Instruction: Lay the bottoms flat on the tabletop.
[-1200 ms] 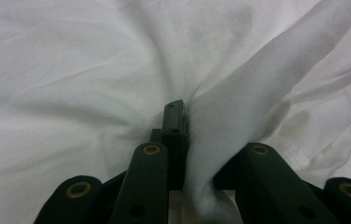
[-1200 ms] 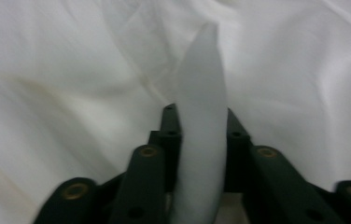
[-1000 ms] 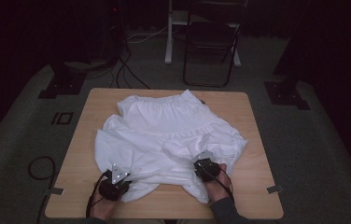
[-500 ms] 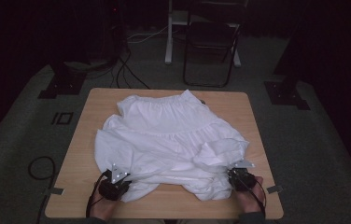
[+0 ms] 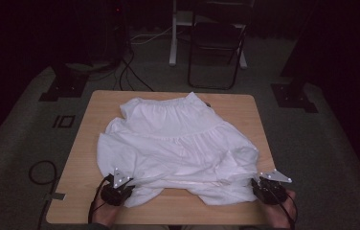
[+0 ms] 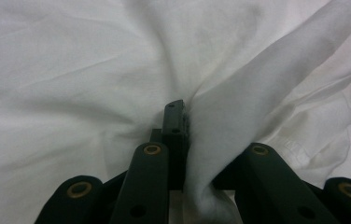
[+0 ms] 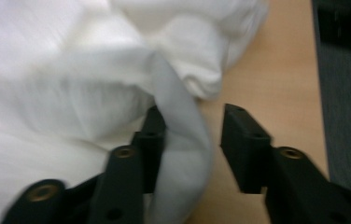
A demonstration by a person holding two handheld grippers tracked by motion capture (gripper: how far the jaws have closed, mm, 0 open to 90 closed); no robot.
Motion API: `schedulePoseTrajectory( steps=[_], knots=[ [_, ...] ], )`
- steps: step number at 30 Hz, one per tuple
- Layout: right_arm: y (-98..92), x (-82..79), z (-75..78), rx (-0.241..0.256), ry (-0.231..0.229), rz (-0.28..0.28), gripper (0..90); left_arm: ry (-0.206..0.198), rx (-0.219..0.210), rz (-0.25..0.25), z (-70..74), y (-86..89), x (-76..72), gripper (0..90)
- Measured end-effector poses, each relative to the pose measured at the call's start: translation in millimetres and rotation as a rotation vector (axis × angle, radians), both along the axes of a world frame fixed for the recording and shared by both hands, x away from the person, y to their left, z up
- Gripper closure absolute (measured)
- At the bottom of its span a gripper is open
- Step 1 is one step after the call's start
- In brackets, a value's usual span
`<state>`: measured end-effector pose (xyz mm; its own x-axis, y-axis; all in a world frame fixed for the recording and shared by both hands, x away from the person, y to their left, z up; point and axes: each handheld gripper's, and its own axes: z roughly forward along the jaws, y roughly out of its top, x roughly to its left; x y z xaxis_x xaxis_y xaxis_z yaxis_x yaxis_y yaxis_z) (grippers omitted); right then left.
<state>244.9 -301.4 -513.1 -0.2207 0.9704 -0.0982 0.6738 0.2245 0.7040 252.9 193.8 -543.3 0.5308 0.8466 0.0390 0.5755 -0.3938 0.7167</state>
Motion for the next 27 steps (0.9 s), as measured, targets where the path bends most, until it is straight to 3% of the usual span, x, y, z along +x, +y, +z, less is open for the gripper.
schedulePoseTrajectory(
  steps=[5, 8, 11, 15, 18, 21, 23, 24, 27],
  knots=[
    [11.1, -6.3, 45.9, 0.028, -0.16, 0.062, 48.9, -0.001, -0.003, 0.001, -0.2, 0.2, 0.0, 78.6],
    [23.6, -5.4, 69.1, 0.051, -0.215, 0.112, 48.0, -0.001, -0.002, 0.001, -0.2, 0.1, 0.1, 78.3],
    [45.1, 1.5, 78.1, 0.056, -0.245, 0.171, 48.4, -0.002, -0.002, 0.002, -0.2, -0.1, 0.0, 78.2],
    [80.9, 18.8, 68.3, 0.06, -0.227, 0.227, 50.0, -0.001, -0.005, 0.003, -0.3, 0.2, 0.1, 78.1],
    [107.0, 34.2, 52.3, 0.069, -0.188, 0.26, 55.3, 0.001, -0.007, 0.003, -0.3, 0.3, 0.2, 78.0],
    [130.4, 49.3, 32.4, 0.046, -0.136, 0.29, 62.9, 0.001, -0.008, 0.004, -0.3, 0.3, 0.2, 78.0],
    [136.1, 54.6, 24.8, 0.023, -0.112, 0.282, 64.2, 0.001, -0.009, 0.004, -0.3, 0.3, 0.2, 78.1],
    [141.7, 66.5, 4.4, -0.015, -0.052, 0.248, 66.5, 0.001, -0.008, 0.004, -0.3, 0.3, 0.2, 78.0],
    [136.9, 69.7, -10.5, -0.054, 0.0, 0.206, 66.9, 0.003, -0.009, 0.005, -0.2, 0.3, 0.3, 78.1]
  ],
)
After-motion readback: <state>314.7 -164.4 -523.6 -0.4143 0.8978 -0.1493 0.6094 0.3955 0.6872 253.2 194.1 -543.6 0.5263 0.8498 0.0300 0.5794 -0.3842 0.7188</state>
